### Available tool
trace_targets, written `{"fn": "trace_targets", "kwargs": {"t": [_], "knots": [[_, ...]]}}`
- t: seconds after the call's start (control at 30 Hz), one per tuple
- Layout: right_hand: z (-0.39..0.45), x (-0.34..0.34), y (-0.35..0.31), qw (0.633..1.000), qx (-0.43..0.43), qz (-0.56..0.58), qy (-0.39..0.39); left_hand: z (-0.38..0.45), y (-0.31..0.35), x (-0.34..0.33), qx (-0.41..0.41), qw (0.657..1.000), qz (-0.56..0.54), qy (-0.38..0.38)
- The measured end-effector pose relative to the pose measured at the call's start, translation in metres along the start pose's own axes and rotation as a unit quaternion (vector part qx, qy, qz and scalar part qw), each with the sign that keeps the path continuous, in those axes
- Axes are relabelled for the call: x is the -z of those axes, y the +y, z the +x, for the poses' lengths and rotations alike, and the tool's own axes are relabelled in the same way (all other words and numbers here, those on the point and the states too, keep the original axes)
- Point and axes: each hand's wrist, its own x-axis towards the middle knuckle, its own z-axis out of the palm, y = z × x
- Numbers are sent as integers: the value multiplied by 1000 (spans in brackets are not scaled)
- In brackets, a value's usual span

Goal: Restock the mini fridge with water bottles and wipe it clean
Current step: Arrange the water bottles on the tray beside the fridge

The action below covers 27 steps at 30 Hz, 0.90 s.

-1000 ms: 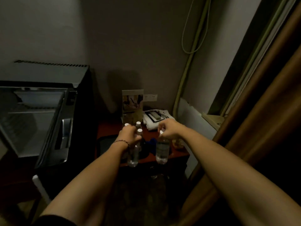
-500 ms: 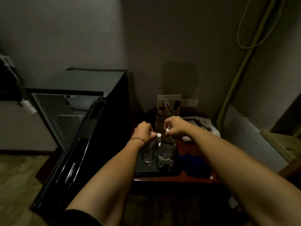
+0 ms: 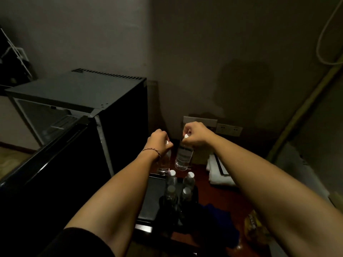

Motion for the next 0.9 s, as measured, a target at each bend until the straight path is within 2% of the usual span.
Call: {"fn": "trace_targets", "kwargs": {"t": [0.33, 0.7, 0.9], "knots": [[55, -52, 58, 999, -8, -17, -32, 64, 3, -40, -45, 999, 1, -18], [75, -74, 78, 996, -51, -10, -69, 87, -5, -52, -76, 995, -4, -60], [77, -103, 102, 994, -72, -20, -81, 76, -21, -102, -76, 990, -8, -123]]}}
